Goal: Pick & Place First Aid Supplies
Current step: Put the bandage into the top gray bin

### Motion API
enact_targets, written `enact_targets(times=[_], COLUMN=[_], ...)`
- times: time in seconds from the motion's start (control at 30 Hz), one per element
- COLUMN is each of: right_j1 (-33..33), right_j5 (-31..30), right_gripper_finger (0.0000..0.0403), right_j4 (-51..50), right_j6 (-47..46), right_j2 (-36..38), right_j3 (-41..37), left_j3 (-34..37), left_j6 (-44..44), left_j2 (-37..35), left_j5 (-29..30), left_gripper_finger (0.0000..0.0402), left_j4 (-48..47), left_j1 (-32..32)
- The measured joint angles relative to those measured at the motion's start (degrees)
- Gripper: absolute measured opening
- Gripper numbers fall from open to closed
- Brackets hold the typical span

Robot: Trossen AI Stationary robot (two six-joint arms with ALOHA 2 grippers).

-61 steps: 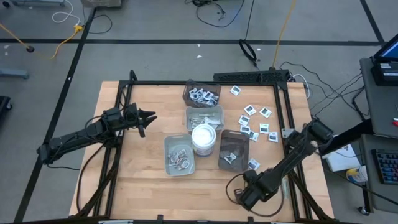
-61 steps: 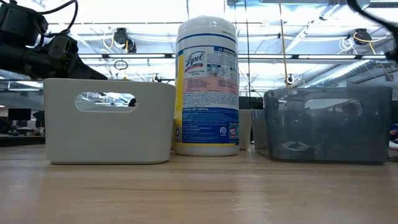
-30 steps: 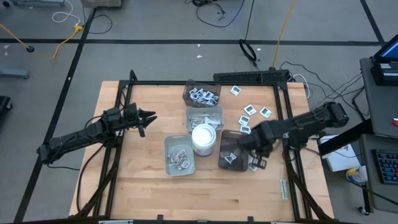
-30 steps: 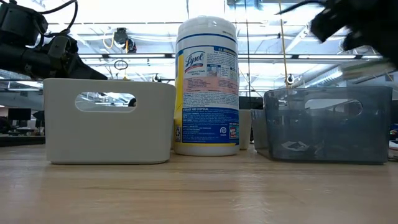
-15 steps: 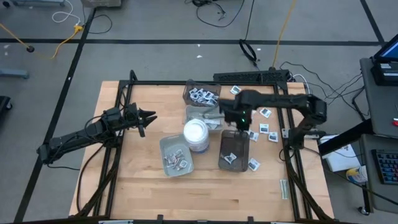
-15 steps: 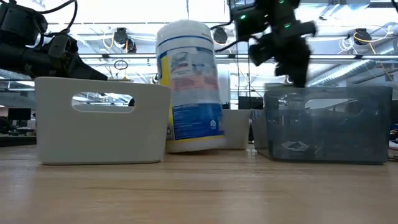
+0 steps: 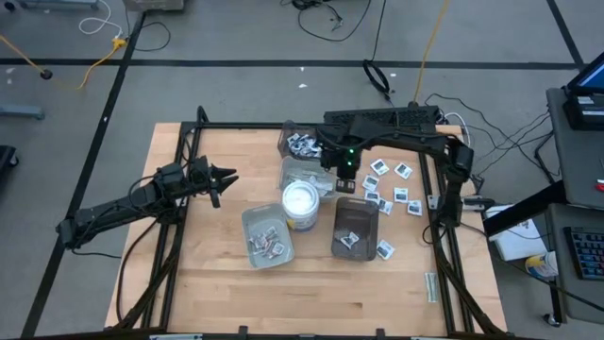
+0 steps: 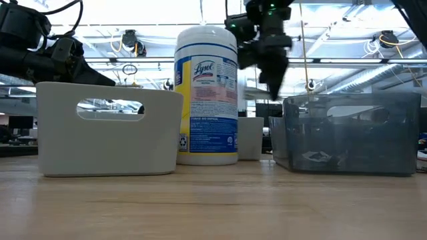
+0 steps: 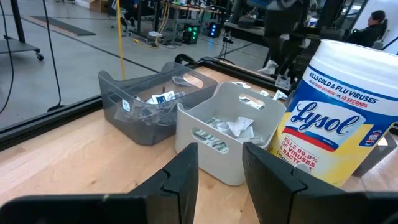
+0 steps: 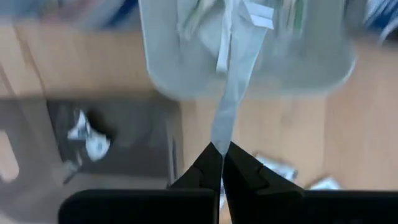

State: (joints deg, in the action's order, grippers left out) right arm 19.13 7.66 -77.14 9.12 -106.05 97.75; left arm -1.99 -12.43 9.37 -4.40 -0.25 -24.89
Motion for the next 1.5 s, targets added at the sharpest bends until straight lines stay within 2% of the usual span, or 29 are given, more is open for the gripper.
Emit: enact_targets(times=[0.23, 0.43, 0.73, 0.87, 1.07, 1.2, 1.37, 1.5], right_j1=[0.05, 0.03, 0.03, 0.03, 0.03, 0.27, 1.99, 3.13], right_j5=[2.49, 3.11, 3.17, 3.44, 5.99, 3.67, -3.37, -3.54], right_gripper_finger=[0.0, 0.0001, 0.0016, 0.0046, 0.0135, 0.0176, 0.0181, 0.0169], right_j4=[2.82, 9.92, 10.73, 10.62, 10.9, 11.85, 11.4, 9.09], right_j6=[1.02, 0.69, -4.13, -5.93, -8.91, -10.42, -20.4, -26.68], right_j2=[-6.51, -10.29, -14.0, -13.82, -13.85, -13.78, -11.86, -9.36], right_j3=[8.13, 8.33, 8.2, 8.22, 8.2, 8.2, 8.2, 8.18], left_j3=[0.01, 0.01, 0.01, 0.01, 0.01, 0.01, 0.01, 0.01], left_j6=[0.02, 0.0, 0.02, 0.02, 0.0, 0.01, 0.02, 0.01], left_j2=[0.0, 0.0, 0.0, 0.0, 0.0, 0.0, 0.0, 0.0], left_j5=[0.0, 0.0, 0.0, 0.0, 0.0, 0.0, 0.0, 0.0], left_gripper_finger=[0.0129, 0.0129, 0.0129, 0.0129, 0.0129, 0.0129, 0.0129, 0.0129], left_j4=[0.02, 0.04, 0.04, 0.04, 0.04, 0.04, 0.04, 0.04], left_j1=[0.0, -0.01, 0.0, 0.01, 0.01, -0.01, 0.01, 0.01])
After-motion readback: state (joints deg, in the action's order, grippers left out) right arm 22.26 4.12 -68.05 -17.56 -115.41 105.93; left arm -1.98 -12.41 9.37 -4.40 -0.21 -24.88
